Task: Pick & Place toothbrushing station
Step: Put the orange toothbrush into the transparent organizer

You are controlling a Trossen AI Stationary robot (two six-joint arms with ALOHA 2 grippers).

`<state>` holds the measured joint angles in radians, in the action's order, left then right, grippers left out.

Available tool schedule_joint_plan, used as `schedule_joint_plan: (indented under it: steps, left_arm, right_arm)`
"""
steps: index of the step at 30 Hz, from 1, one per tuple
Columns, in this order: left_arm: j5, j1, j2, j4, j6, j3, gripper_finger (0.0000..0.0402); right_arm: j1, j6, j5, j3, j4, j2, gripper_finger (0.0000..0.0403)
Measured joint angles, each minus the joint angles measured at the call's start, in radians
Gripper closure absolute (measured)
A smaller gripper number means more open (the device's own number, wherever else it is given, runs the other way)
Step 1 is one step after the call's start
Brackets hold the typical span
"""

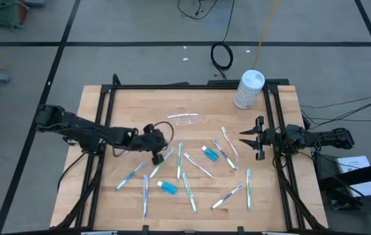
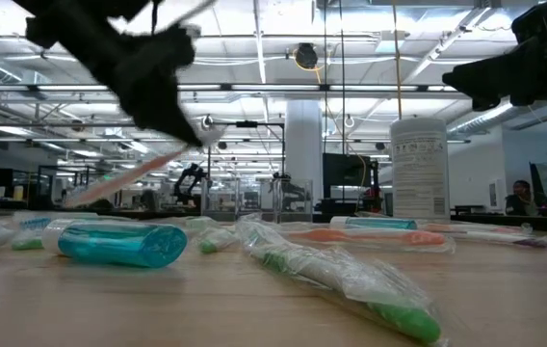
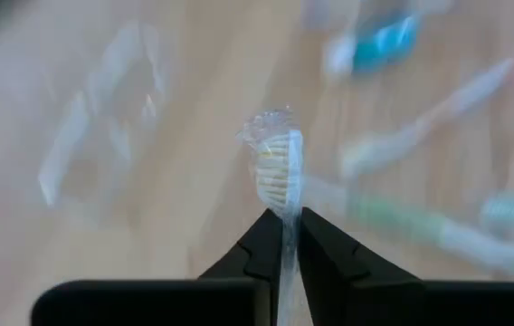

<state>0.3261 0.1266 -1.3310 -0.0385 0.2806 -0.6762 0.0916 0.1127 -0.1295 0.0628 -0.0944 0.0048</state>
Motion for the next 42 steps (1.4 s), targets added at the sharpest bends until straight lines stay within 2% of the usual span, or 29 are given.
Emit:
schedule_joint_plan:
  steps: [8,11,14,19,28,36,42]
  left_arm:
    - [0.257,-0.062,0.075,0.569,-0.265,-0.002,0.0388]
    - [0.273,-0.098,0.075,0.763,-0.359,-0.002,0.0382]
    - [0.25,-0.141,0.068,0.881,-0.4,-0.003,0.0367]
    - [0.216,-0.219,0.012,0.907,-0.334,-0.003,0.0356]
    - [0.216,-0.333,-0.196,0.934,-0.225,-0.002,0.0385]
    - [0.216,-0.357,-0.311,0.933,-0.201,-0.002,0.0367]
    - [0.223,-0.356,-0.333,0.911,-0.17,-0.002,0.0361]
  right_arm:
    - [0.0,0.0,0.0,0.0,0.001,0.0,0.0284]
    - [0.0,0.0,0.0,0.0,0.001,0.0,0.0284]
    - [0.0,0.0,0.0,0.0,0.001,0.0,0.0284]
    - [0.0,0.0,0.0,0.0,0.001,0.0,0.0284]
    - [0.0,0.0,0.0,0.0,0.001,0.0,0.0284]
    - [0.0,-0.023,0.0,0.0,0.001,0.0,0.0284]
    - [0.0,-0.023,0.0,0.0,0.001,0.0,0.0284]
